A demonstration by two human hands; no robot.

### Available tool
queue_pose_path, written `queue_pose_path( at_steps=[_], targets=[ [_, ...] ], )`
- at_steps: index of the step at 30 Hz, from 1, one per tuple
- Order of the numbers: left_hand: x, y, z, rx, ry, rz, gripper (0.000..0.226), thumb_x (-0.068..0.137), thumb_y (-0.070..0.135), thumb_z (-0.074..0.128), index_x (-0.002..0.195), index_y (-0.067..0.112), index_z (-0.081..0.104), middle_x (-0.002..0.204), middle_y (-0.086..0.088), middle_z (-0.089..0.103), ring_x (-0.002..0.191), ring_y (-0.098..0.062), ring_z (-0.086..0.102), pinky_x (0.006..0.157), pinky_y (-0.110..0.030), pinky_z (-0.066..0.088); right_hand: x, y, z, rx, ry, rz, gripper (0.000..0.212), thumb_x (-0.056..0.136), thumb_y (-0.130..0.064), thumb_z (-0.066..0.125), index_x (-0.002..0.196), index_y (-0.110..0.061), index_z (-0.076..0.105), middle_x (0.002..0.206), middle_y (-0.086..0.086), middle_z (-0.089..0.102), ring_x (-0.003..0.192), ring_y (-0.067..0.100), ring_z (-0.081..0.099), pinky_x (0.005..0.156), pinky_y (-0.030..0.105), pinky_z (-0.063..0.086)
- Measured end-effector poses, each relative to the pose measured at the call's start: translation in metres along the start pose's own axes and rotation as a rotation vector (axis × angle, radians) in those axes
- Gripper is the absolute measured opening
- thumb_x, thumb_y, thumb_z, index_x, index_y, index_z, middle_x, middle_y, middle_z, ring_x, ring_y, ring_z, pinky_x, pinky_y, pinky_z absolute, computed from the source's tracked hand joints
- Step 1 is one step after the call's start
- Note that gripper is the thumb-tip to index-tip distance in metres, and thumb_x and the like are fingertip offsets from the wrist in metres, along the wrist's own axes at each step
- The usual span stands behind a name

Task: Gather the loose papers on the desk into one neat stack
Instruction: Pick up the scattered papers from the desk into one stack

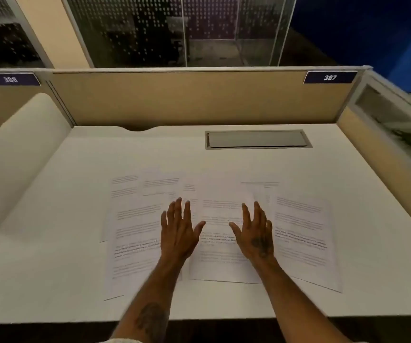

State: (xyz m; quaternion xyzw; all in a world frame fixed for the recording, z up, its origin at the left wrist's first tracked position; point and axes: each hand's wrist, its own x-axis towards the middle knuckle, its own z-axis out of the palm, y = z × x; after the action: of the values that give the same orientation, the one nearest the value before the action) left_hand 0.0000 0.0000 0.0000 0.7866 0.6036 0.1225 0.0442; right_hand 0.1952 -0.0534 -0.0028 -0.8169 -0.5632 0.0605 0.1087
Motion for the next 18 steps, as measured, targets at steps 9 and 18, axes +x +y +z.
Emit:
queue_pose_path(
  at_steps=[9,18],
  targets=[
    [-0.007,0.017,0.021,-0.118,-0.216,-0.206,0.065,0.093,0.058,0.049,0.14,0.012,0.047,0.141,-0.009,0.05,0.126,-0.029,0.048,0.1,-0.044,0.043,-0.007,0.026,0.012,0.057,-0.238,0.196,0.071,0.096,-0.057,0.039,0.153,-0.017,0.023,0.158,0.011,0.024,0.142,0.029,0.03,0.114,0.043,0.033],
    [-0.005,0.026,0.033,-0.282,-0.317,-0.428,0.065,0.09,0.047,0.061,0.141,0.01,0.044,0.138,-0.011,0.052,0.125,-0.029,0.051,0.101,-0.045,0.044,-0.003,0.023,0.024,0.303,-0.218,0.374,0.071,0.088,-0.035,0.069,0.146,-0.011,0.034,0.139,0.012,0.041,0.125,0.026,0.045,0.096,0.035,0.051]
  ],
)
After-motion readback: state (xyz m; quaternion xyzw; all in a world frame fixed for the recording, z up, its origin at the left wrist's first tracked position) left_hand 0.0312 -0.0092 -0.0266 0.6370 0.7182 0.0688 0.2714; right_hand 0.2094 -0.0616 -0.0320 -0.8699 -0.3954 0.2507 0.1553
